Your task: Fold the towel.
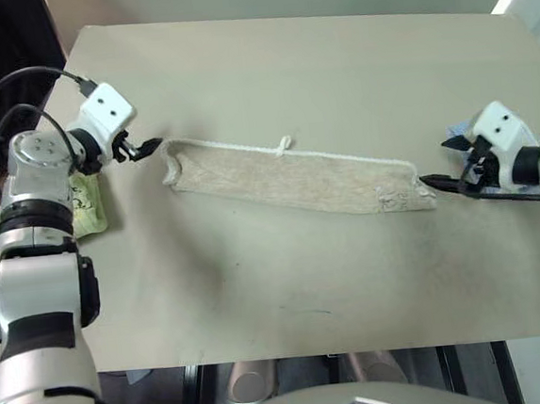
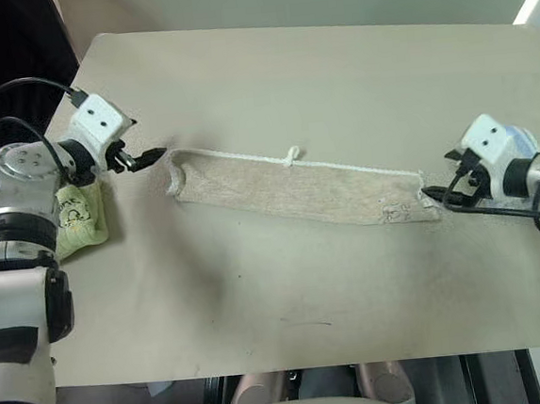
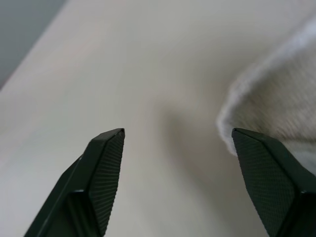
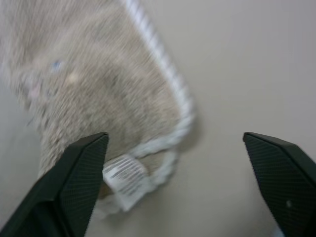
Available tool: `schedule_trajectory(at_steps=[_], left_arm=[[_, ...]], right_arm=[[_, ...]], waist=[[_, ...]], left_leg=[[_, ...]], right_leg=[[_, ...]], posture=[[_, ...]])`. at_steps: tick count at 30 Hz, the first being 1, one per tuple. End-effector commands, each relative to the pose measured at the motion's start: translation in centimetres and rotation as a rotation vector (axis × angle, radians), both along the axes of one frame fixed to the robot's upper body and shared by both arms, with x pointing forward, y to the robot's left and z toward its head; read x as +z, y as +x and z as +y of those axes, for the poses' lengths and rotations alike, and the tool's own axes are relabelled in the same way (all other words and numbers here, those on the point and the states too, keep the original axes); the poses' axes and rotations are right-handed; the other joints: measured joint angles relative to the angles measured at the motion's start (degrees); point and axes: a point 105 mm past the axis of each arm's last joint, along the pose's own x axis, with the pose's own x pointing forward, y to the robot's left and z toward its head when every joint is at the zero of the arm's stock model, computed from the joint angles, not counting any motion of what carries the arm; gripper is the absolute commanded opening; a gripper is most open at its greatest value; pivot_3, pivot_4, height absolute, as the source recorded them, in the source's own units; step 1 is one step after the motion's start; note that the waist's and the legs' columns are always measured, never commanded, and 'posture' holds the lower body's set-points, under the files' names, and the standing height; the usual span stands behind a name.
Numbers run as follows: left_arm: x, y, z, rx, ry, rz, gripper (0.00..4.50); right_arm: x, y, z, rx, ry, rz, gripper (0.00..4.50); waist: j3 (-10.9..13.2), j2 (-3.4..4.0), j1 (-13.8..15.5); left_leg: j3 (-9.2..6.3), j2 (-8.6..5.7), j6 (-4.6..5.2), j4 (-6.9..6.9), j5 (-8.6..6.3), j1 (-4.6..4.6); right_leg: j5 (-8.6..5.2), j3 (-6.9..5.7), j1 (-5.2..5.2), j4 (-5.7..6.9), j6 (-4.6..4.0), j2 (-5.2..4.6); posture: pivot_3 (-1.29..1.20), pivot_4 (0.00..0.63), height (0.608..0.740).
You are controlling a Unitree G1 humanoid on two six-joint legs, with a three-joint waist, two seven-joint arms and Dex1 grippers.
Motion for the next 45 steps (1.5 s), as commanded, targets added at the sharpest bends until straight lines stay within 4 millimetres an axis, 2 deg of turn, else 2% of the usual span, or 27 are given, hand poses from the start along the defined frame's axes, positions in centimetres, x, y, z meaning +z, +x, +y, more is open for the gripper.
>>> schedule_trajectory(at_steps=[1,5,8,14,17,19,23,28,32,37,39,45], left_arm=[[2.7,0.3,0.7,0.05,-0.094,-0.09,3.79],[4.6,0.5,0.7,0.067,-0.168,-0.171,3.79],[5.0,0.1,-1.1,-0.041,-0.204,-0.182,3.79],[2.9,-2.0,-6.4,-0.311,-0.236,-0.1,3.79],[1.7,-3.1,-8.4,-0.386,-0.247,-0.048,3.79],[0.7,-3.6,-9.4,-0.414,-0.236,-0.022,3.79],[-0.2,-4.2,-10.5,-0.436,-0.243,0.008,3.79],[-0.6,-4.4,-11.3,-0.436,-0.279,0.017,3.79],[-0.9,-4.8,-12.3,-0.448,-0.306,0.022,3.79],[-1.3,-5.4,-13.0,-0.451,-0.324,0.029,3.79],[-1.3,-5.5,-13.2,-0.452,-0.329,0.03,3.79],[-1.5,-5.9,-13.6,-0.45,-0.334,0.035,3.79]], right_arm=[[2.8,-1.3,-1.0,-0.07,0.114,-0.052,4.48],[3.3,-3.6,-0.9,-0.108,0.299,0.019,4.48],[2.3,-5.6,-0.6,-0.163,0.449,0.113,4.48],[-0.2,-7.9,-0.2,-0.317,0.745,0.306,4.48],[-2.1,-8.5,0.0,-0.41,0.814,0.407,4.48],[-3.5,-8.8,0.1,-0.456,0.858,0.452,4.48],[-4.9,-8.6,0.4,-0.515,0.942,0.488,4.48],[-5.6,-6.7,0.9,-0.603,1.07,0.488,4.48],[-4.9,-4.6,2.1,-0.608,1.185,0.468,4.48],[-4.8,-2.8,2.5,-0.687,1.25,0.469,4.48],[-5.1,-2.6,3.0,-0.699,1.255,0.486,4.48],[-6.2,-2.6,3.8,-0.772,1.255,0.518,4.48]], waist=[[0.0,0.0,0.1],[0.0,0.0,0.1],[0.0,-0.03,0.2],[0.0,-0.02,0.2],[0.0,-0.03,0.0],[0.0,-0.03,0.0],[0.0,0.0,0.0],[0.0,0.0,0.0],[0.0,0.0,-0.2],[0.0,0.01,-0.1],[0.0,0.01,0.0],[0.0,0.0,0.0]], left_leg=[[0.01,0.0,-0.02,0.0,0.01,0.0],[0.06,-0.02,-0.59,-0.01,0.37,-0.04],[0.1,-0.03,-0.55,0.0,0.39,-0.05],[0.18,-0.19,-0.32,0.15,0.38,0.0],[0.29,-0.17,-0.13,0.26,0.31,0.0],[0.29,-0.15,0.36,0.34,0.04,0.0],[0.29,-0.11,0.39,0.4,0.03,0.05],[0.28,-0.1,0.42,0.35,0.04,0.14],[0.28,-0.09,0.5,0.34,0.21,0.2],[0.25,-0.09,0.58,0.31,0.3,0.23],[0.25,-0.09,0.58,0.28,0.3,0.23],[0.25,-0.09,0.47,0.13,0.24,0.2]], right_leg=[[0.0,0.0,0.0,-0.01,0.0,0.0],[-0.03,0.01,0.01,-0.07,0.05,0.0],[-0.15,0.03,0.06,-0.11,0.16,0.0],[-0.3,0.18,0.26,-0.17,0.44,0.01],[-0.22,0.23,0.27,-0.19,0.51,0.01],[-0.17,0.23,0.26,-0.17,0.5,0.01],[-0.09,0.24,0.25,-0.05,0.4,0.01],[0.08,0.25,0.26,-0.03,0.58,0.0],[0.28,0.25,0.26,-0.04,0.71,0.0],[0.47,0.24,0.23,-0.03,0.51,0.0],[0.7,0.24,0.2,-0.03,0.14,0.0],[0.67,0.23,0.15,-0.14,0.07,0.0]], posture=[[0.0,0.15,0.74],[0.0,0.15,0.74],[0.0,0.15,0.74],[0.0,0.15,0.74],[0.0,0.15,0.74],[0.0,0.15,0.74],[0.0,0.15,0.74],[0.0,0.15,0.74],[0.0,0.15,0.74],[0.0,0.15,0.74],[0.0,0.15,0.74],[0.0,0.15,0.74]])
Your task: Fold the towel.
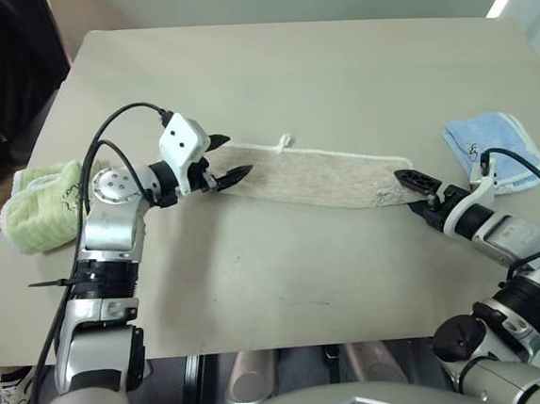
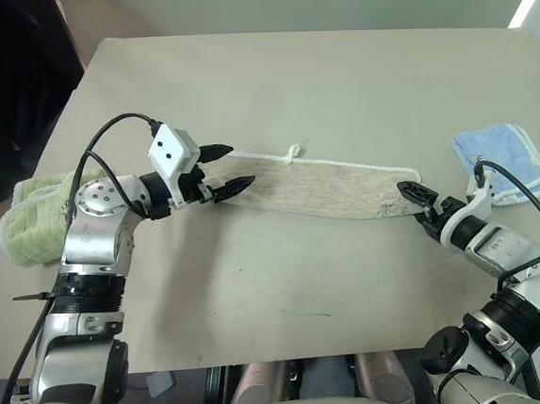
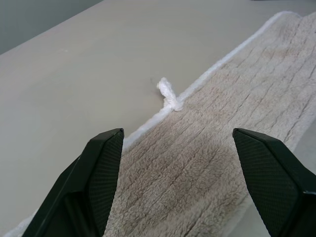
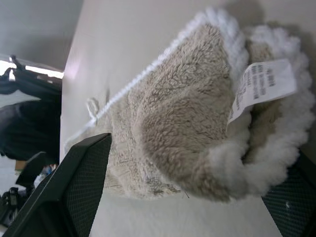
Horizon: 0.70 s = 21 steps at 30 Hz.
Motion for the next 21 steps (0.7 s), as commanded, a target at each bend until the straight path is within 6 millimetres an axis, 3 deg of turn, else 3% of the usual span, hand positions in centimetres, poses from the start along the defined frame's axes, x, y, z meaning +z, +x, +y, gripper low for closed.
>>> schedule_trajectory(at_steps=[1,3,5,9,14,18,21], left_arm=[[1.1,-0.4,-0.5,-0.015,-0.015,-0.039,3.79],[1.0,-0.5,-0.5,-0.012,-0.018,-0.035,3.79],[1.0,-0.6,-0.5,-0.011,-0.019,-0.033,3.79],[0.7,-0.6,-0.7,-0.011,-0.023,-0.025,3.79],[0.4,-0.5,-0.9,-0.014,-0.024,-0.022,3.79],[0.2,-0.5,-1.1,-0.017,-0.024,-0.018,3.79],[-0.2,-0.6,-1.4,-0.026,-0.016,-0.014,3.79]], right_arm=[[-0.1,-0.2,-0.3,-0.045,-0.011,0.019,4.32],[0.3,-0.1,-1.3,-0.097,-0.016,0.008,3.95],[0.6,-0.1,-1.9,-0.128,-0.015,0.001,3.31],[1.3,-0.2,-3.9,-0.2,-0.039,-0.008,1.83],[2.3,-0.3,-5.0,-0.232,-0.066,-0.033,0.07],[4.5,-0.4,-6.4,-0.235,-0.137,-0.106,0.02],[7.1,-0.5,-6.2,-0.134,-0.318,-0.184,0.02]], waist=[[0.0,0.0,-0.1],[0.0,0.01,-0.1],[0.0,0.02,-0.1],[0.0,0.04,0.2],[0.0,0.04,0.2],[0.1,0.09,0.3],[0.1,0.11,0.3]], left_leg=[[0.0,0.0,-0.01,-0.01,-0.01,0.0],[0.01,0.0,-0.05,-0.01,-0.03,0.0],[0.01,0.0,-0.05,-0.05,-0.03,0.0],[0.0,0.0,-0.07,-0.09,-0.04,-0.09],[0.0,0.0,-0.09,-0.13,-0.06,-0.18],[0.02,-0.01,-0.1,-0.13,-0.07,-0.24],[0.05,-0.03,-0.09,-0.12,-0.08,-0.28]], right_leg=[[0.0,0.0,0.0,-0.04,0.0,0.0],[0.01,0.0,0.0,-0.08,0.0,0.0],[0.01,0.0,0.0,-0.13,0.0,0.0],[-0.02,0.0,-0.06,-0.15,0.03,-0.03],[-0.02,0.0,-0.1,-0.25,0.07,-0.04],[-0.03,0.0,-0.11,-0.31,0.14,-0.08],[-0.03,0.01,-0.09,-0.38,0.22,-0.13]], posture=[[0.0,0.15,0.74],[0.0,0.15,0.74],[0.0,0.15,0.74],[0.0,0.15,0.74],[0.0,0.15,0.74],[0.0,0.15,0.74],[0.0,0.15,0.74]])
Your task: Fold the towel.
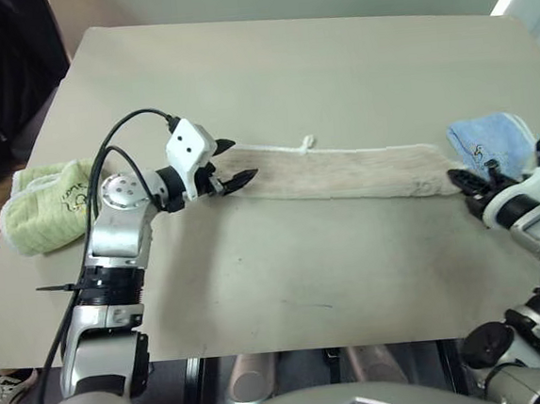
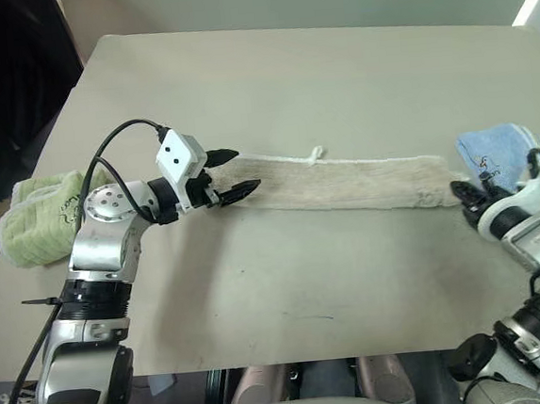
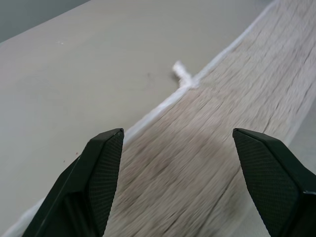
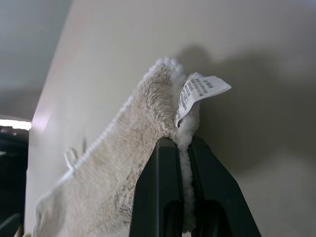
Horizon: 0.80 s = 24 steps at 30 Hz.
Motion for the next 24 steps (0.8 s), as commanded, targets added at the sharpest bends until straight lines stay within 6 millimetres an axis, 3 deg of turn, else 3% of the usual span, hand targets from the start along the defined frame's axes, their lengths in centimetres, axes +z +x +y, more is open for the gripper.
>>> schedule_trajectory(at_steps=[1,4,6,10,14,18,24], left_arm=[[0.5,-0.3,-0.8,-0.031,0.001,-0.037,3.79],[0.5,-0.3,-0.9,-0.033,0.001,-0.036,3.79],[0.4,-0.3,-1.1,-0.034,-0.001,-0.035,3.79],[0.2,-0.4,-1.3,-0.038,-0.004,-0.032,3.79],[0.1,-0.4,-1.9,-0.041,-0.013,-0.029,3.79],[0.1,-0.5,-2.2,-0.039,-0.027,-0.032,3.79],[0.0,-0.7,-2.2,-0.016,-0.045,-0.034,3.79]], right_arm=[[4.0,0.1,0.9,0.118,-0.179,-0.127,0.02],[5.8,0.5,1.4,0.185,-0.286,-0.177,0.02],[6.9,0.5,3.4,0.313,-0.443,-0.201,0.02],[6.9,0.1,7.6,0.572,-0.729,-0.235,0.02],[5.4,0.4,12.1,0.801,-0.933,-0.283,0.02],[3.7,1.3,16.4,0.944,-0.935,-0.312,0.02],[0.1,3.7,17.5,0.926,-0.976,-0.22,0.02]], waist=[[0.0,0.0,0.0],[0.0,-0.01,-0.1],[0.0,0.02,-0.1],[0.0,0.04,-0.1],[0.0,0.04,-0.3],[0.0,0.04,-0.4],[0.0,0.04,0.0]], left_leg=[[0.04,0.0,0.01,0.0,0.0,0.0],[0.07,0.02,0.01,-0.02,-0.01,0.02],[0.09,0.01,0.01,-0.01,-0.01,0.02],[0.16,0.03,0.02,-0.04,0.0,0.01],[0.2,0.04,0.02,0.01,0.0,0.01],[0.23,0.04,0.07,0.07,0.02,0.01],[0.2,0.08,0.15,0.1,0.06,0.01]], right_leg=[[-0.01,-0.01,0.0,-0.01,0.01,-0.03],[-0.01,-0.02,0.02,0.0,0.02,-0.02],[-0.01,-0.01,0.0,0.0,0.03,-0.03],[-0.05,0.0,-0.01,0.0,0.15,-0.03],[-0.07,0.0,0.01,-0.04,0.21,-0.02],[0.0,0.03,0.01,-0.04,0.26,-0.02],[0.11,0.0,0.01,-0.03,0.15,-0.05]], posture=[[0.0,0.15,0.74],[0.0,0.15,0.74],[0.0,0.15,0.74],[0.0,0.15,0.74],[0.0,0.15,0.74],[0.0,0.15,0.74],[0.0,0.15,0.74]])
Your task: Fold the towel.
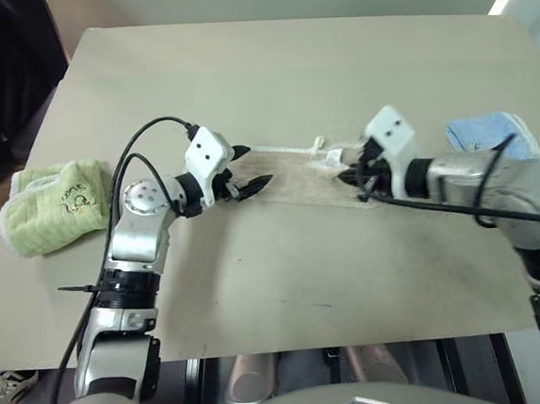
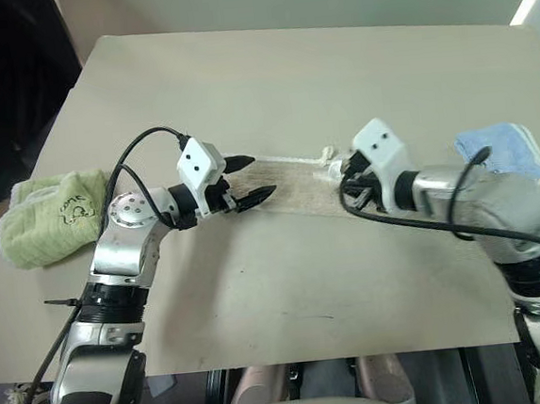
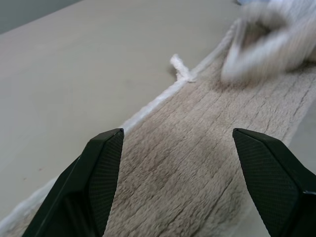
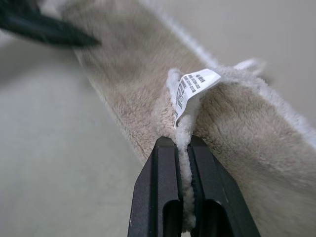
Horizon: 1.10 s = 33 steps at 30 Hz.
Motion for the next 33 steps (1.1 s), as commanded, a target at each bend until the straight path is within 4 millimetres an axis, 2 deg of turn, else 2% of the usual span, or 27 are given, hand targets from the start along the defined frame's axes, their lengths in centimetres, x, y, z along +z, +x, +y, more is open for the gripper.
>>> schedule_trajectory(at_steps=[1,2,6,10,14,16,21,24,25,28,33], left_arm=[[1.0,-0.4,-0.1,0.005,-0.02,-0.039,3.79],[1.0,-0.5,0.0,0.007,-0.021,-0.039,3.79],[0.8,-0.7,0.4,0.027,-0.026,-0.029,3.79],[0.7,-0.9,0.2,0.026,-0.029,-0.024,3.79],[0.7,-1.0,0.1,0.027,-0.036,-0.021,3.79],[0.6,-1.1,0.2,0.027,-0.043,-0.011,3.79],[1.0,-1.7,0.9,0.046,-0.146,0.038,3.79],[1.5,-2.0,1.3,0.062,-0.213,0.075,3.79],[1.8,-2.4,1.6,0.067,-0.264,0.104,3.79],[2.0,-3.3,2.2,0.087,-0.352,0.167,3.79],[1.9,-4.8,2.6,0.142,-0.5,0.281,3.79]], right_arm=[[-0.3,1.3,-0.2,-0.045,-0.011,-0.031,0.02],[-0.4,1.4,-0.2,-0.051,-0.004,-0.028,0.02],[0.0,1.9,-0.1,-0.086,0.053,-0.03,1.06],[0.8,2.2,0.2,-0.106,0.126,-0.039,2.49],[3.1,0.6,1.4,-0.017,0.267,-0.044,3.86],[4.1,-0.1,1.0,0.0,0.304,-0.056,4.48],[6.2,-0.8,-1.3,-0.029,0.385,-0.097,4.48],[6.1,-0.4,-2.7,-0.091,0.397,-0.105,4.48],[5.4,0.0,-3.5,-0.128,0.386,-0.1,4.48],[3.6,0.6,-4.8,-0.195,0.346,-0.088,3.58],[2.1,1.1,-4.3,-0.182,0.354,-0.092,1.79]], waist=[[0.0,0.0,0.0],[0.0,0.0,0.0],[0.0,0.0,-0.1],[0.0,0.0,-0.1],[0.0,0.0,-0.1],[0.0,0.0,-0.1],[0.0,0.0,-0.1],[0.0,-0.01,-0.1],[0.0,-0.01,-0.1],[0.0,-0.01,-0.2],[0.0,-0.01,-0.4]], left_leg=[[0.02,-0.01,0.01,-0.01,0.0,0.0],[0.03,-0.01,0.01,-0.01,-0.01,0.0],[0.08,-0.01,0.01,-0.04,-0.01,-0.01],[0.08,0.0,-0.01,-0.05,0.0,0.0],[0.08,0.0,-0.06,-0.03,0.03,0.0],[0.08,0.0,-0.07,-0.03,0.04,0.0],[0.11,-0.01,-0.11,-0.03,0.06,0.01],[0.11,0.0,-0.15,-0.05,0.09,0.01],[0.11,0.0,-0.16,-0.05,0.1,0.02],[0.11,0.01,-0.19,-0.09,0.14,0.07],[0.12,0.01,-0.2,-0.1,0.19,0.09]], right_leg=[[0.07,0.0,-0.01,-0.01,0.01,-0.04],[0.11,0.0,-0.01,-0.02,-0.01,-0.04],[0.12,-0.01,-0.04,-0.04,-0.05,-0.05],[0.14,-0.03,-0.05,-0.01,-0.13,-0.05],[0.17,-0.03,-0.04,-0.02,-0.17,-0.05],[0.17,-0.03,-0.04,-0.02,-0.19,-0.05],[0.13,-0.02,-0.02,-0.03,-0.22,-0.05],[0.12,-0.03,-0.02,-0.02,-0.24,-0.05],[0.12,-0.03,-0.02,-0.01,-0.24,-0.04],[0.12,-0.02,0.01,0.0,-0.25,-0.04],[0.15,-0.01,-0.01,0.03,-0.23,-0.04]], posture=[[0.0,0.15,0.74],[0.0,0.15,0.74],[0.0,0.15,0.74],[0.0,0.15,0.74],[0.0,0.15,0.74],[0.0,0.15,0.74],[0.0,0.15,0.74],[0.0,0.15,0.74],[0.0,0.15,0.74],[0.0,0.15,0.74],[0.0,0.15,0.74]])
